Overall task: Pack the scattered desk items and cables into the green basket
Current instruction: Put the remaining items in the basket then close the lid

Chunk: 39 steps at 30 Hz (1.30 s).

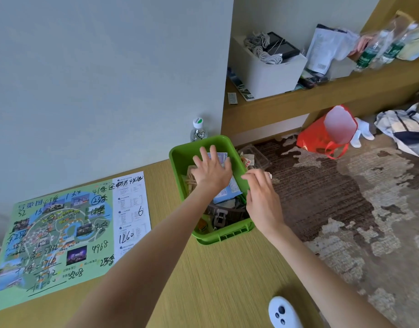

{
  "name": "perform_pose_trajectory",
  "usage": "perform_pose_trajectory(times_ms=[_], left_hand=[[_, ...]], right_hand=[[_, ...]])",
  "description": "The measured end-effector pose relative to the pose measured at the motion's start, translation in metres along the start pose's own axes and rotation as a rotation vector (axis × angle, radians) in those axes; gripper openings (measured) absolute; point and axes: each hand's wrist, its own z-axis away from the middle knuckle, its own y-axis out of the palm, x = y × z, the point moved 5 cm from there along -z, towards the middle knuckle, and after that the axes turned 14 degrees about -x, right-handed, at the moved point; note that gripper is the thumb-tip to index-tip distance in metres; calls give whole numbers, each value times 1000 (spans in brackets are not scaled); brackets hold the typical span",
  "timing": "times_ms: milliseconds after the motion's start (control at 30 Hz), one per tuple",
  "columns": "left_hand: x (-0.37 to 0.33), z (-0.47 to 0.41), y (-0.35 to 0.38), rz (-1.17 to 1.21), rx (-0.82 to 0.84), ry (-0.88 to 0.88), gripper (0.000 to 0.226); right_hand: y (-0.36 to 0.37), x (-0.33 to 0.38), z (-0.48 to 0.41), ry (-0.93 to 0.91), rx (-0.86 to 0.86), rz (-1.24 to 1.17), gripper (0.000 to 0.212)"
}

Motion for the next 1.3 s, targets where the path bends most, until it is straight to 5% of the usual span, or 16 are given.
perform_pose_trajectory(times_ms=[233,400,567,733,867,1067,1167,1300], left_hand=[[5,11,6,4,289,267,82],[8,20,-45,-75,34,406,60],[87,66,-109,322,-247,192,25],[206,158,-118,362,-301,-84,17],[281,238,-91,226,-113,-172,22],[335,335,-48,-36,196,-155,64],[354,365,-39,-95,205,-111,70],[372,391,-41,-19,111,-135,67]], right_hand=[[-1,-2,-1,2,-16,-25,35],[-4,0,-2,-24,29,37,31],[-11,23,10,-160,30,133,33],[-12,105,66,-310,-20,-191,31],[9,173,140,-420,146,-340,36],[46,215,257,-504,536,-460,18],[57,229,302,-531,640,-478,18],[70,249,343,-532,780,-470,52]])
